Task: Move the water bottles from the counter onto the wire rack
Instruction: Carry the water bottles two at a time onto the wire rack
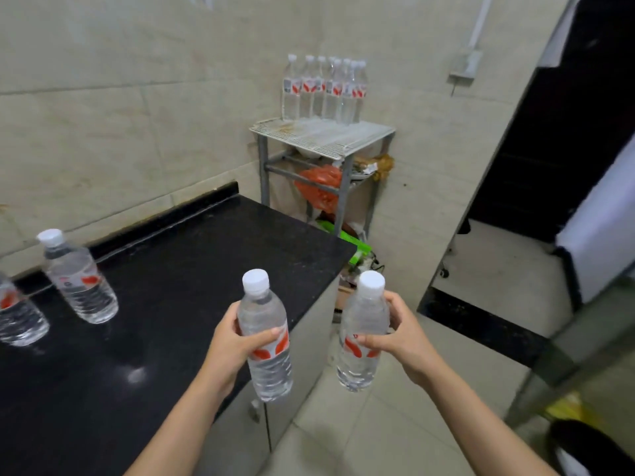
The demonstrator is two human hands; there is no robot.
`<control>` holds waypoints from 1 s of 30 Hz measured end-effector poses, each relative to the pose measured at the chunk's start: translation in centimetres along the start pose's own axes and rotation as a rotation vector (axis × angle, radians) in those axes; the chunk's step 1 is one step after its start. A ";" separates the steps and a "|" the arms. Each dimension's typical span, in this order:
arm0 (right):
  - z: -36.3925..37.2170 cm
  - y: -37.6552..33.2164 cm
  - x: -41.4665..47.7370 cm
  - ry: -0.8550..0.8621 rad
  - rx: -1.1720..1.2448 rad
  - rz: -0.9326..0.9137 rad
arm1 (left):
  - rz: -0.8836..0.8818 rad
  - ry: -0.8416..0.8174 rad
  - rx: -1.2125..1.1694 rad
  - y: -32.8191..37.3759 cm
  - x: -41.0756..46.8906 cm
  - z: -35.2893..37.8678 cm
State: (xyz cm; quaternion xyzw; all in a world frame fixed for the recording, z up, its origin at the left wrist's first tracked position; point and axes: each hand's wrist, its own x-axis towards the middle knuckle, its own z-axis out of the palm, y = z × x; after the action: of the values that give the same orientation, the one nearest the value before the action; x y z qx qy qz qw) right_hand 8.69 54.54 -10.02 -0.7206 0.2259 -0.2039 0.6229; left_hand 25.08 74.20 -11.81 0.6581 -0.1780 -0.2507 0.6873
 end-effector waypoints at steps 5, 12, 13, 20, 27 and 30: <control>-4.7 2.7 1.7 0.067 0.049 0.069 | -0.060 -0.068 0.045 -1.2 3.1 5.1; -10.9 4.8 9.6 0.067 -0.006 0.126 | -0.034 -0.074 0.033 -2.2 12.4 10.9; -11.8 4.9 11.3 0.056 -0.033 0.128 | -0.033 -0.069 0.015 -2.2 14.3 11.9; -18.1 2.7 23.6 0.022 -0.144 0.139 | 0.005 -0.049 -0.056 -0.5 27.3 19.1; -23.9 1.8 30.8 0.079 -0.097 0.114 | 0.024 -0.104 -0.052 1.4 35.5 24.9; -26.8 2.0 33.7 0.082 -0.081 0.092 | 0.027 -0.129 -0.048 2.0 38.0 27.4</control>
State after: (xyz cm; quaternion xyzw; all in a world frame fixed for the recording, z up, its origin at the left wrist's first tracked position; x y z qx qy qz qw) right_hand 20.61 13.18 -7.84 -0.7250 0.2921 -0.1949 0.5925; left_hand 40.43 29.89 -11.10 0.6214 -0.2247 -0.2878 0.6932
